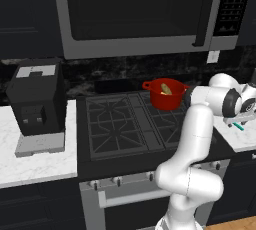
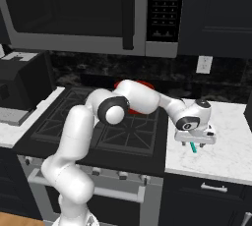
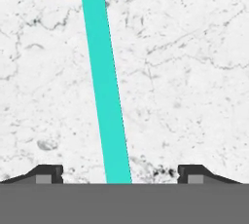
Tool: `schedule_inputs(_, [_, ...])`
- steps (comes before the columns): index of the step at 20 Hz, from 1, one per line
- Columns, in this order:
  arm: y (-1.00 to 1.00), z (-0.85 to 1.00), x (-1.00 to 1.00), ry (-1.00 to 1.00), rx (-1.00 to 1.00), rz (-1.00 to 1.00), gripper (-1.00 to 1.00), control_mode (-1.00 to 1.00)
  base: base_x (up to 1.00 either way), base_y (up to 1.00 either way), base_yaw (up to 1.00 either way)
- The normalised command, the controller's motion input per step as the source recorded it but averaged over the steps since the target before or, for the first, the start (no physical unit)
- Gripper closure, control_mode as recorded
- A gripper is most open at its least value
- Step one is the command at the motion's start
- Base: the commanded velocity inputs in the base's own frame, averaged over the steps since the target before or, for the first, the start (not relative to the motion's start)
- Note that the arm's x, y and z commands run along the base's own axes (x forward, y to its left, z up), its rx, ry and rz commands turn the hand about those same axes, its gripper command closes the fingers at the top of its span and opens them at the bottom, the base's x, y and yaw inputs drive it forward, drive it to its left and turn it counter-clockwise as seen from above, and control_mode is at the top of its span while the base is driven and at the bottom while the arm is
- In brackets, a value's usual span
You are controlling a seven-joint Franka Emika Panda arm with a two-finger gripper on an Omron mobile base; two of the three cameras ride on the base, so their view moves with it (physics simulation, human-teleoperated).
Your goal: Put the lemon wedge and potato in the pot. Retrieve the spatula and lightly stir the vegetables in the pot.
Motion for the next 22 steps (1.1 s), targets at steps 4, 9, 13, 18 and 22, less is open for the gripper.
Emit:
schedule_inputs(4, [0.00, -0.34, -0.19, 0.06, 0.00, 0.00, 1.00, -1.00, 0.00, 0.00, 0.00])
schedule_inputs(9, [-0.01, -0.35, -0.25, 0.06, 0.01, 0.00, 1.00, -1.00, 0.00, 0.00, 0.00])
schedule_inputs(13, [-0.01, -0.40, -0.19, 0.10, 0.03, 0.00, 1.00, -1.00, 0.00, 0.00, 0.00])
schedule_inputs(18, [0.00, -0.43, -0.11, 0.10, 0.02, 0.00, 1.00, -1.00, 0.00, 0.00, 0.00])
schedule_inputs(22, [0.00, -0.51, -0.14, 0.05, 0.02, 0.00, 1.00, -1.00, 0.00, 0.00, 0.00])
